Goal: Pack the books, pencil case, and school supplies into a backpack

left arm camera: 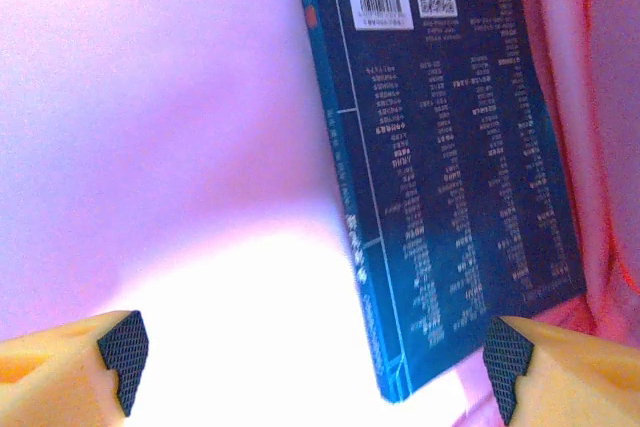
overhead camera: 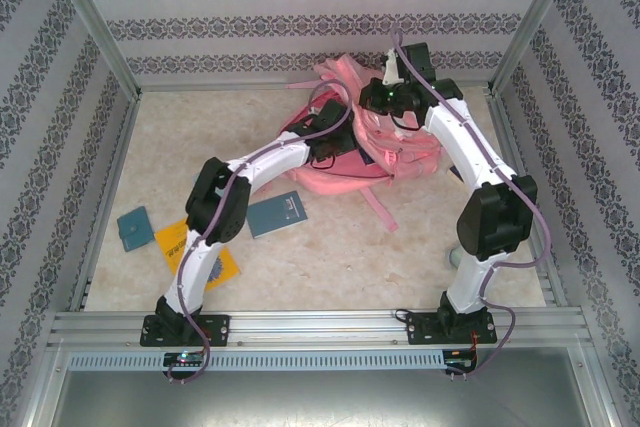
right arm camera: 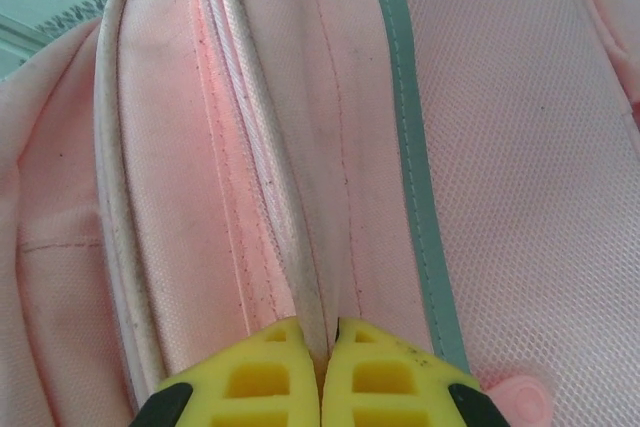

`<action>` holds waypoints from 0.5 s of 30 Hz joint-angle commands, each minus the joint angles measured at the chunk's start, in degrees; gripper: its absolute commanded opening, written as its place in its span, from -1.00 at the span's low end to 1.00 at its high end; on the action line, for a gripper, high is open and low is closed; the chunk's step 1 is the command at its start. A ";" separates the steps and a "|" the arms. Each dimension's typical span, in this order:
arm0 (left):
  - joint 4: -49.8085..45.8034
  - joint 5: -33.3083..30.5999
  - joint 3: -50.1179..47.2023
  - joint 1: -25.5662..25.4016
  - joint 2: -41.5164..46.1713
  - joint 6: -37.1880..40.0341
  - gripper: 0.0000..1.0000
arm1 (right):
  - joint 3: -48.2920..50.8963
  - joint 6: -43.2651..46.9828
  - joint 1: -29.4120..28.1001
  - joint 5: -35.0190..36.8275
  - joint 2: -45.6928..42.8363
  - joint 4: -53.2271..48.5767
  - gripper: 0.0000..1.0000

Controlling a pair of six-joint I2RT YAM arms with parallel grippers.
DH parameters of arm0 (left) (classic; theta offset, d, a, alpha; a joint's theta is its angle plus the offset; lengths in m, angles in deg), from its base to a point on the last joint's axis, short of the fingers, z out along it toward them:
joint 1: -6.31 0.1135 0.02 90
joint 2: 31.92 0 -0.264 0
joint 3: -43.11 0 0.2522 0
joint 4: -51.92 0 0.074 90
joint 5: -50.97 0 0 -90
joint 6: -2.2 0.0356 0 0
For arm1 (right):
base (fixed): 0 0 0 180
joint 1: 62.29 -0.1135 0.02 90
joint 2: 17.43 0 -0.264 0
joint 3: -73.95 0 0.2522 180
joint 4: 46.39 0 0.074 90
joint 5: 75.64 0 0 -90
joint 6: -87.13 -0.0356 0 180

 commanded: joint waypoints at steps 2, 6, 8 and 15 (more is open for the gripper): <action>-3.70 -4.27 -8.08 1.89 11.71 3.63 0.78 | 1.12 1.72 -0.27 0.14 -0.38 3.16 -1.00; -4.45 -6.12 -16.16 3.72 20.21 5.15 0.77 | 0.38 2.26 -0.22 1.65 1.71 3.34 -1.00; -5.26 -7.30 -19.12 4.28 24.44 6.22 0.77 | -0.96 2.67 -0.26 2.40 3.38 3.30 -1.00; -7.28 -9.26 -23.84 4.41 34.08 8.75 0.77 | -8.06 3.28 -0.27 4.77 10.23 1.69 -0.78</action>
